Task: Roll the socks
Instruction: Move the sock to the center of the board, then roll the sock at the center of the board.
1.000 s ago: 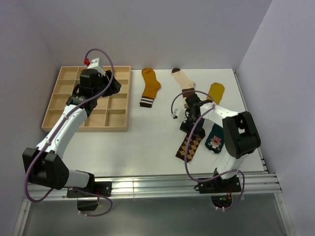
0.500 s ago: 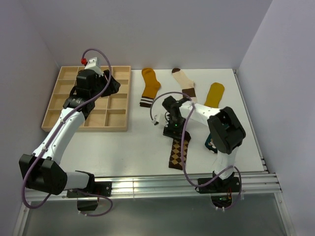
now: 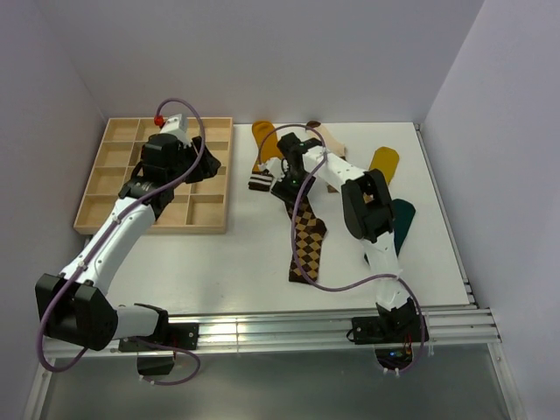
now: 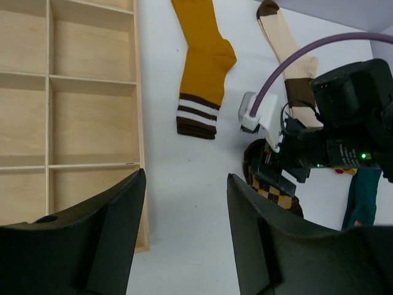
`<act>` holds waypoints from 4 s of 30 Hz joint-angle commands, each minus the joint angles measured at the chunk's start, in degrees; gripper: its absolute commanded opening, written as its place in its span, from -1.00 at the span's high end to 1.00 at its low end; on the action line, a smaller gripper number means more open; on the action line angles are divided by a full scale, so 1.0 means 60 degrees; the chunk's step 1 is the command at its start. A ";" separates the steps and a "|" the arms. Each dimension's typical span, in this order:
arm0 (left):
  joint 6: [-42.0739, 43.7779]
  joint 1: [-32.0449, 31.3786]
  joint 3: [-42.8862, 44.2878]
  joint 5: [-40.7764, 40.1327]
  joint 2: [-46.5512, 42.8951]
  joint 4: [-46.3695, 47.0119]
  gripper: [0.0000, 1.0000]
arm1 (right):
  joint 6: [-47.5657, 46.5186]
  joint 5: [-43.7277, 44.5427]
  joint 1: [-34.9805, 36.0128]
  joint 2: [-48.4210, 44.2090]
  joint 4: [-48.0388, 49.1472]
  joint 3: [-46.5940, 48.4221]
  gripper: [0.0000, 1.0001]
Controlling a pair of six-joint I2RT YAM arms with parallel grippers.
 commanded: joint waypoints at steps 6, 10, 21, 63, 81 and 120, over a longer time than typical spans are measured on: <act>-0.0111 -0.0141 0.0103 0.0297 0.0199 0.0603 -0.20 | 0.1615 0.0961 -0.0338 0.0381 0.0206 0.0742 -0.53; -0.0096 -0.0185 0.0132 0.0341 0.0258 0.0603 -0.20 | 0.2233 0.1226 -0.0632 0.1229 0.0191 0.1814 -0.54; -0.0111 -0.0199 0.0162 0.0502 0.0433 0.0589 -0.20 | 0.3743 0.1724 -0.1057 0.2214 0.0146 0.3620 -0.63; -0.0814 -0.0317 0.0821 -0.1329 -0.1104 0.0970 -0.23 | 0.2936 0.1944 0.4040 -0.6240 0.4733 -0.7544 -0.15; -0.0726 -0.0317 0.0660 -0.1094 -0.0753 0.1145 -0.22 | 0.3230 0.1943 0.4231 -0.5433 0.4893 -0.7675 -0.13; 0.0035 -0.0974 -0.1726 -0.0464 -0.0782 0.3648 -0.07 | 0.0844 -0.6008 0.0585 -0.4321 0.1486 -0.6272 0.69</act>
